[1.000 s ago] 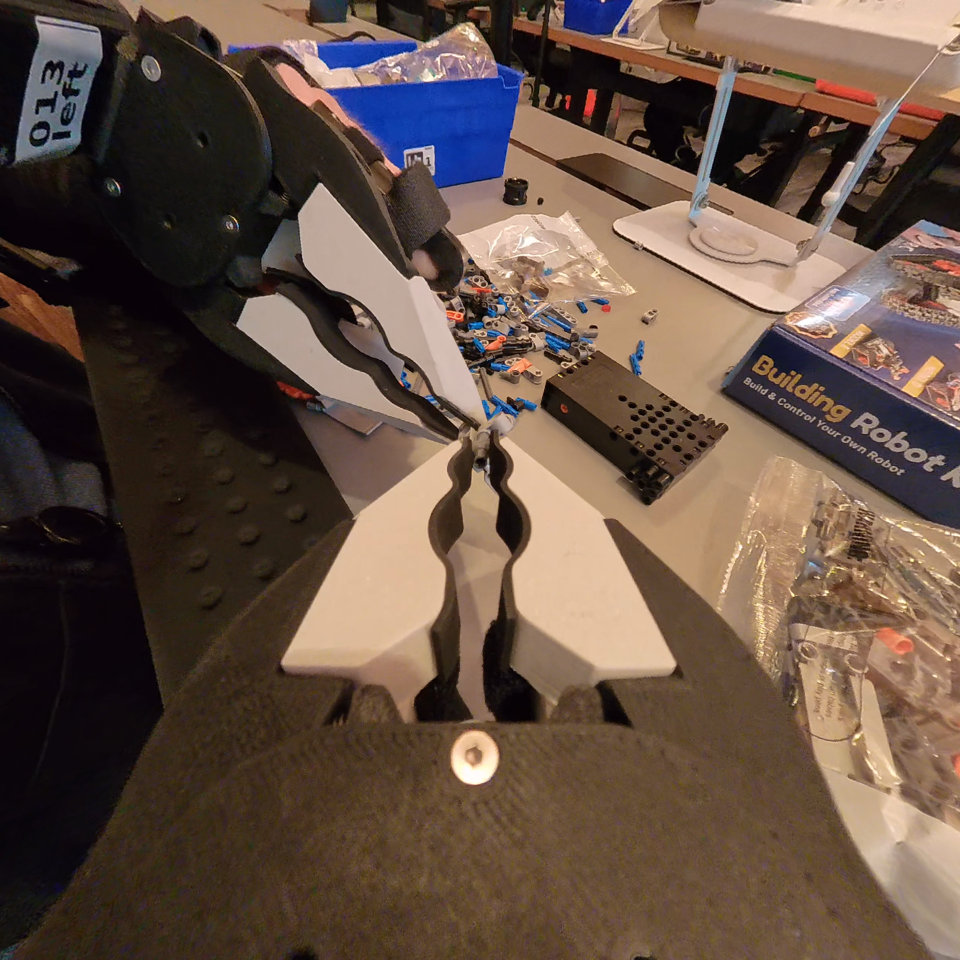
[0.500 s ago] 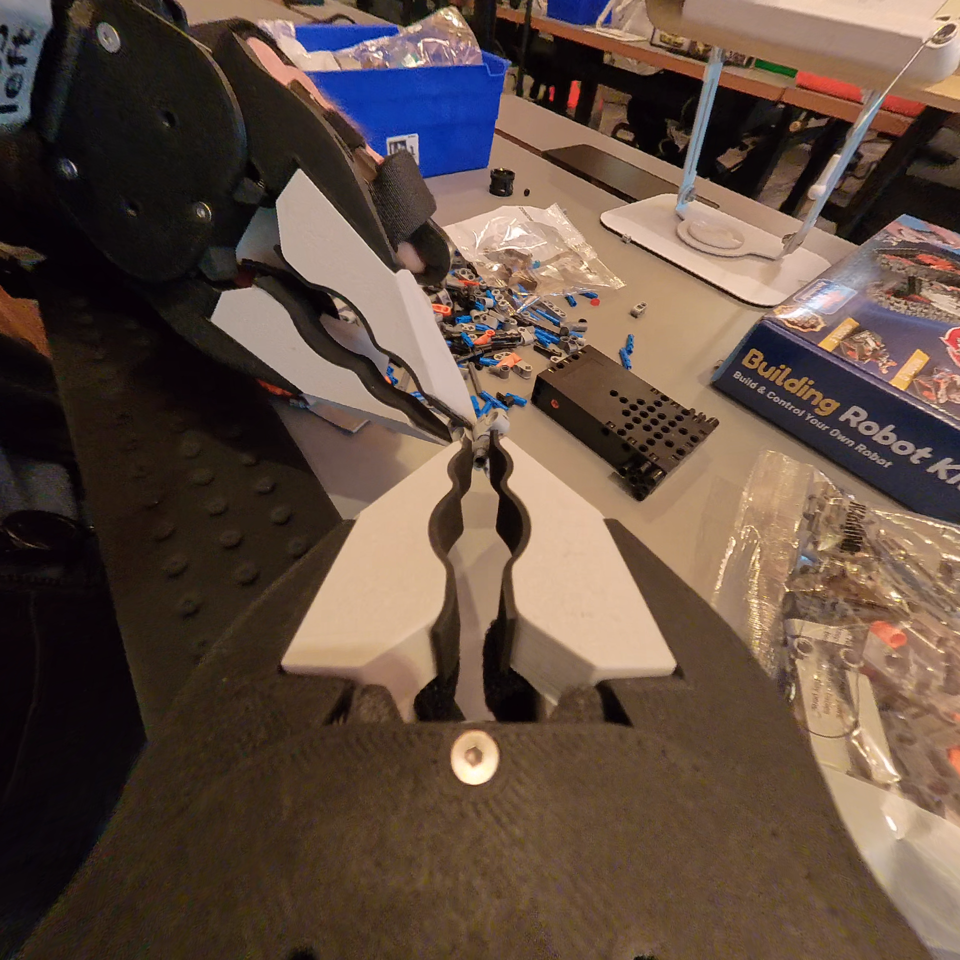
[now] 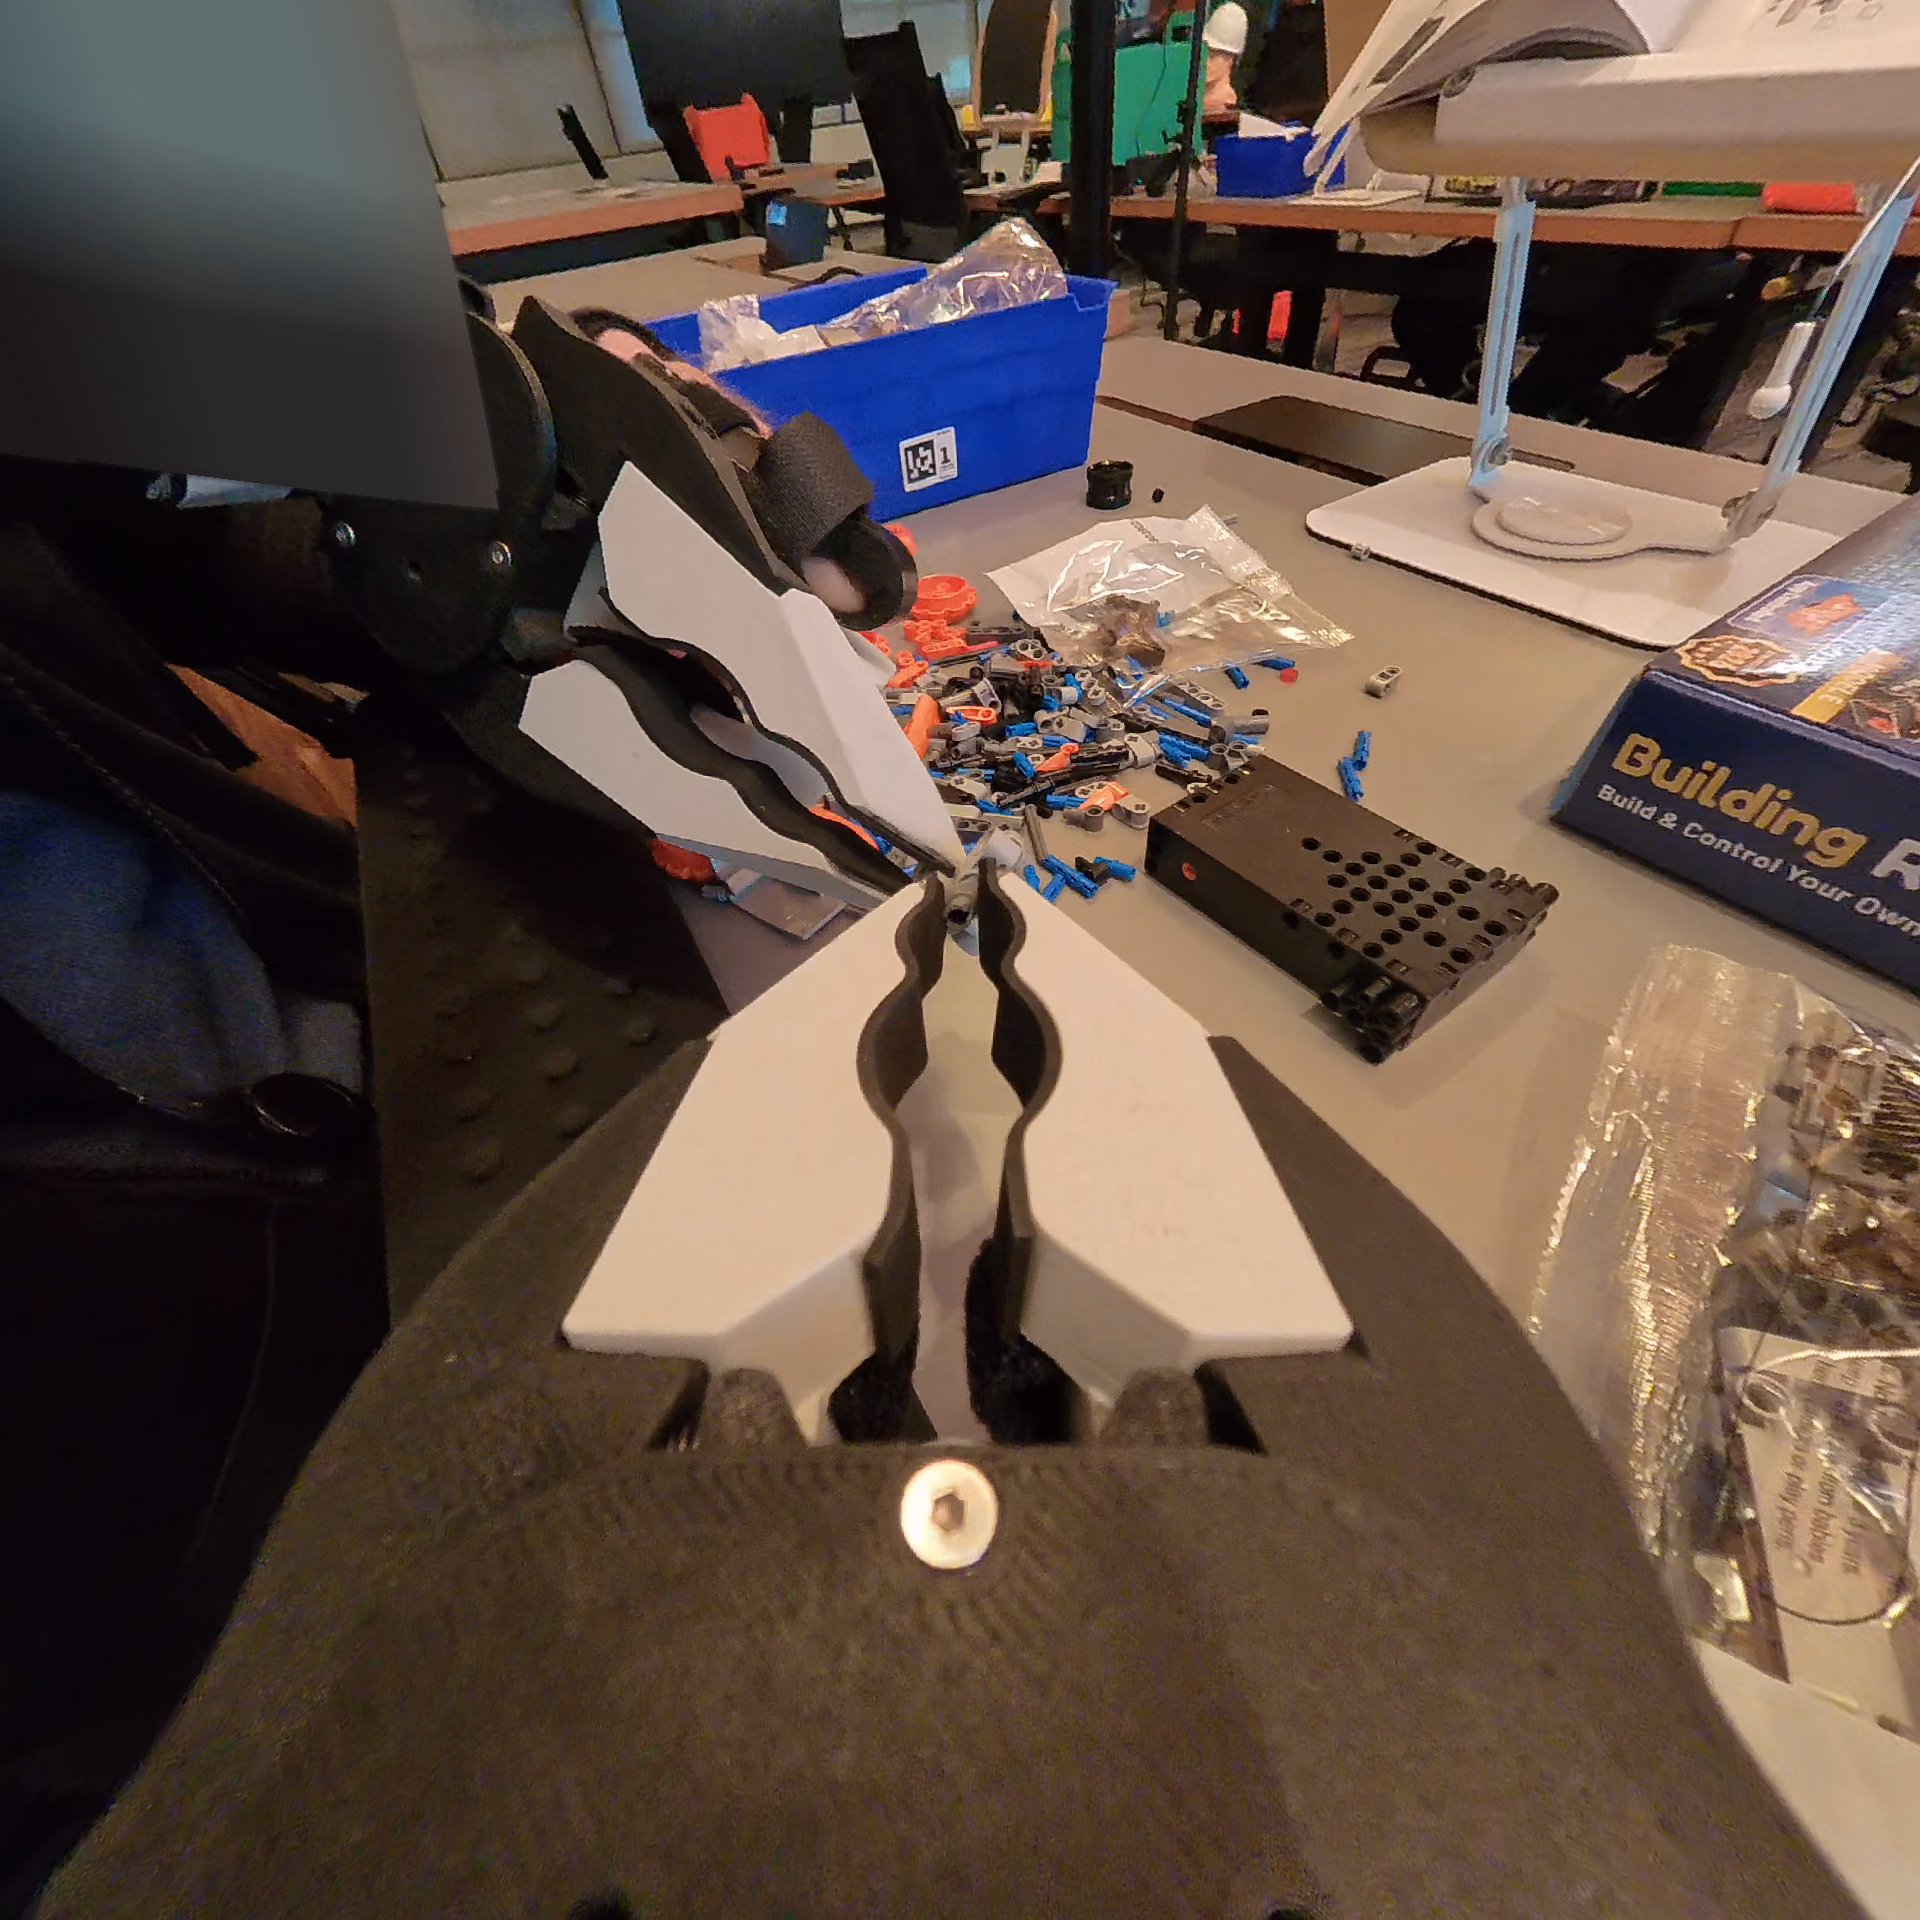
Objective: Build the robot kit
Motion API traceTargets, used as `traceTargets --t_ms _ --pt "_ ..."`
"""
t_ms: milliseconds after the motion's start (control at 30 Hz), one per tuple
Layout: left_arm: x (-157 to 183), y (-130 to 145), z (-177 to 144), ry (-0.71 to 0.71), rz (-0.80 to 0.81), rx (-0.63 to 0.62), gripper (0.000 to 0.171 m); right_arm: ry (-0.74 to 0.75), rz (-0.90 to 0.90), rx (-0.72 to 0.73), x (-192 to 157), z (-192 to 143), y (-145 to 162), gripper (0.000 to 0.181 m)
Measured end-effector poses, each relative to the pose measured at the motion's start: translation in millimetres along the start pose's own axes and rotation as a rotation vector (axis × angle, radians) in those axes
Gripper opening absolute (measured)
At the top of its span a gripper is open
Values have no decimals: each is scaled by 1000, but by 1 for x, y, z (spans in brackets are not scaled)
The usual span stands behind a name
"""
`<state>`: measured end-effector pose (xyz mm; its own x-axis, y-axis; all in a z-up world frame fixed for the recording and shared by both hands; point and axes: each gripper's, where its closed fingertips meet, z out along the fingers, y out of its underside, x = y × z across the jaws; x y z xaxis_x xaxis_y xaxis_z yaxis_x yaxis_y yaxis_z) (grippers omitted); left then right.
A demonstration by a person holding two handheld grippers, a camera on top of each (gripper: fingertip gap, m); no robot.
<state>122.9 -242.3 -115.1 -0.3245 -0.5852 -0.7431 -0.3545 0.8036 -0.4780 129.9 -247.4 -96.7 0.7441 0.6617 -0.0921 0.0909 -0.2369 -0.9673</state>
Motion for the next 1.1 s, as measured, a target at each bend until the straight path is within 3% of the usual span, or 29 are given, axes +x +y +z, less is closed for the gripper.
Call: traceTargets --t_ms 1100 --pt "-3 -13 -17 -56 13 116 4 -260 103 68 -13 -1 -13 4"
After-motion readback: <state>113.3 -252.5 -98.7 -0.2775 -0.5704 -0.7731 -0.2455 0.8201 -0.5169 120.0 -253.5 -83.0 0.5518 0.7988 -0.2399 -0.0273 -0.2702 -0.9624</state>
